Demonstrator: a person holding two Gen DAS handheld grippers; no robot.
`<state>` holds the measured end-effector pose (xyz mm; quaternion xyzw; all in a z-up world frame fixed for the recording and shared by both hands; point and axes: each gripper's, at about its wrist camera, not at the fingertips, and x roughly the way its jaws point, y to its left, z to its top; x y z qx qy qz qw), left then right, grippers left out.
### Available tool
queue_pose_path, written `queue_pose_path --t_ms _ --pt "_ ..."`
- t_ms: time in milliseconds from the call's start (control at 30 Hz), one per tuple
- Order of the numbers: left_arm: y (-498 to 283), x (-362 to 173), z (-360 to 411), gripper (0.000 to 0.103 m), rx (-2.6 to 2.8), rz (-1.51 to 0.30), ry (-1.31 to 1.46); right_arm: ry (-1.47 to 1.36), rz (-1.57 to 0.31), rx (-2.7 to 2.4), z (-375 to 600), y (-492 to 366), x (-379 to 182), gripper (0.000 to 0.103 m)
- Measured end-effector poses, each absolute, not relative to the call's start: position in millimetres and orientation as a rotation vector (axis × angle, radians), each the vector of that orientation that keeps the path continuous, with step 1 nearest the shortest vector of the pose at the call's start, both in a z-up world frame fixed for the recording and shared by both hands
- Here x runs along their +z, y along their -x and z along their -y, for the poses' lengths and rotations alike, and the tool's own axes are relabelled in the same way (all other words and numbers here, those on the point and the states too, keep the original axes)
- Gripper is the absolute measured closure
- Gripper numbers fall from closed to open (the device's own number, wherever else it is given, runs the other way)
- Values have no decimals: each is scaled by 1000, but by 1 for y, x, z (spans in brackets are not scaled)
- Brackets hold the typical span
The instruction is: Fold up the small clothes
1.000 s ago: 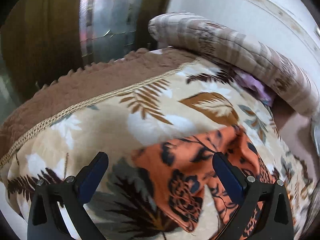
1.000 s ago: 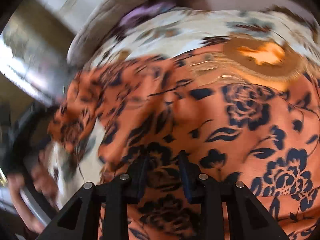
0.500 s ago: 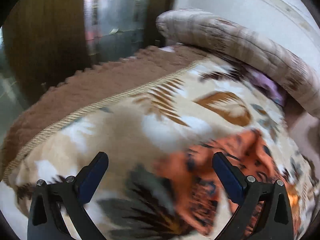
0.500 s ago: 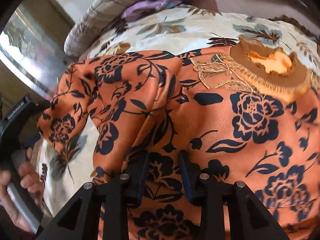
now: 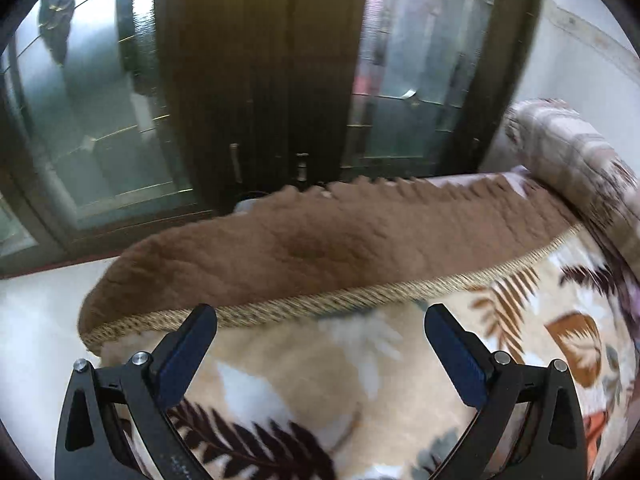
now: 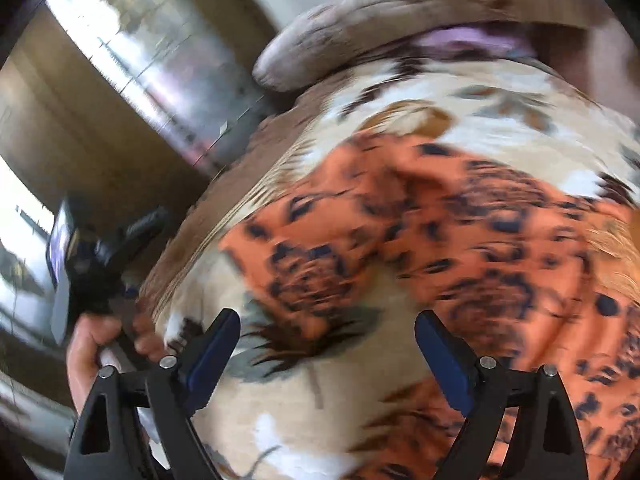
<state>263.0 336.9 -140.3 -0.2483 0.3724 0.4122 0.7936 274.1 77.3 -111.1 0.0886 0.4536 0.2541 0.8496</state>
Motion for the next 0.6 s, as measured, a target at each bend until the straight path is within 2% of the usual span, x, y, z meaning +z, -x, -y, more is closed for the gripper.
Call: queue_pose_path --t_ms 233,333,400,433,500,567,600 --pt "-246 -134 -361 0 957 -756 572 144 -900 546 -137 -262 -112 12" --pt "-247 -137 -366 0 961 -778 573 260 -884 482 -159 -276 -130 12" --pt "-246 -137 -370 0 965 -783 578 306 -914 439 -163 -284 -137 18" --pt "-245 -137 -372 0 964 -780 580 322 -929 413 -165 -292 -144 44" --pt "-244 -136 -375 0 965 -777 575 319 -981 365 -164 -304 -150 88" --pt "-243 -134 -376 0 966 -775 560 203 -989 358 -152 -310 -139 97" --pt "-243 -133 -376 0 963 -773 557 175 -978 358 -148 -310 -130 97"
